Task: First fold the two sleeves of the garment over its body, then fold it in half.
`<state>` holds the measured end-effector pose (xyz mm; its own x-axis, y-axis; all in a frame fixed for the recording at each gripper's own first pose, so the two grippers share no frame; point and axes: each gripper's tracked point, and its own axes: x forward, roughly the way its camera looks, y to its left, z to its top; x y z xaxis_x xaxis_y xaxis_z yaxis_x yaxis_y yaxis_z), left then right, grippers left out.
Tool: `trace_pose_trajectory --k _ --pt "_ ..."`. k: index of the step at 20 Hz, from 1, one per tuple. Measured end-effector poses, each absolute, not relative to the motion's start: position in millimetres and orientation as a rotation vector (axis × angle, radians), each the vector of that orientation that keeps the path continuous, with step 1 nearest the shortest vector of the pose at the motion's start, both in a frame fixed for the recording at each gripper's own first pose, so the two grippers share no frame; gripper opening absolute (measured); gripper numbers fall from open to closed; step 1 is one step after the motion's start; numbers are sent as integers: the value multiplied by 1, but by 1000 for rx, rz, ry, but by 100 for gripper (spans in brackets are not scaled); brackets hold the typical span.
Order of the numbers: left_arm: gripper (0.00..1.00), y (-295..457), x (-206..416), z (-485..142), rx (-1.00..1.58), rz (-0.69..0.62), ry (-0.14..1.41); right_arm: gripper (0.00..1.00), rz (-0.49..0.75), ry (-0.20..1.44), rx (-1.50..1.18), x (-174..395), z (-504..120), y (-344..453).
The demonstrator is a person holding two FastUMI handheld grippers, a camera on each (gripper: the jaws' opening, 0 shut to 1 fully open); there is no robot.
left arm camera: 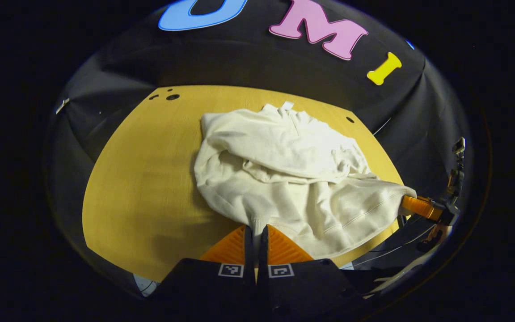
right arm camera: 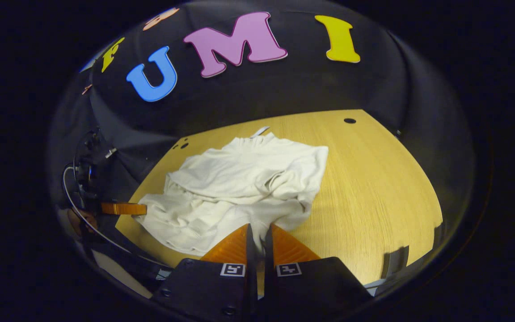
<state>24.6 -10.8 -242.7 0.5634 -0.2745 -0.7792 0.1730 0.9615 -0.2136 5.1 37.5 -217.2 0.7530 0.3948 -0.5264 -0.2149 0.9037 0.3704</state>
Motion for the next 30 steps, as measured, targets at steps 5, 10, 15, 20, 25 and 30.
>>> trace_pose_trajectory --k 5,10,15,20,25,30 --pt "5 -5 87 -204 -185 -243 827 11 317 527 331 48 -179 34" --pt "5 -16 140 -193 -190 -250 786 10 278 477 350 104 -171 39" --pt "6 -17 196 -207 -208 -216 791 10 227 467 341 152 -178 32" --pt "2 -23 243 -216 -196 -192 782 10 169 477 344 196 -199 26" --pt "6 -28 286 -257 -176 -148 851 10 134 518 329 239 -236 31" --pt "5 -39 314 -299 -97 -144 919 10 104 602 280 261 -285 33"
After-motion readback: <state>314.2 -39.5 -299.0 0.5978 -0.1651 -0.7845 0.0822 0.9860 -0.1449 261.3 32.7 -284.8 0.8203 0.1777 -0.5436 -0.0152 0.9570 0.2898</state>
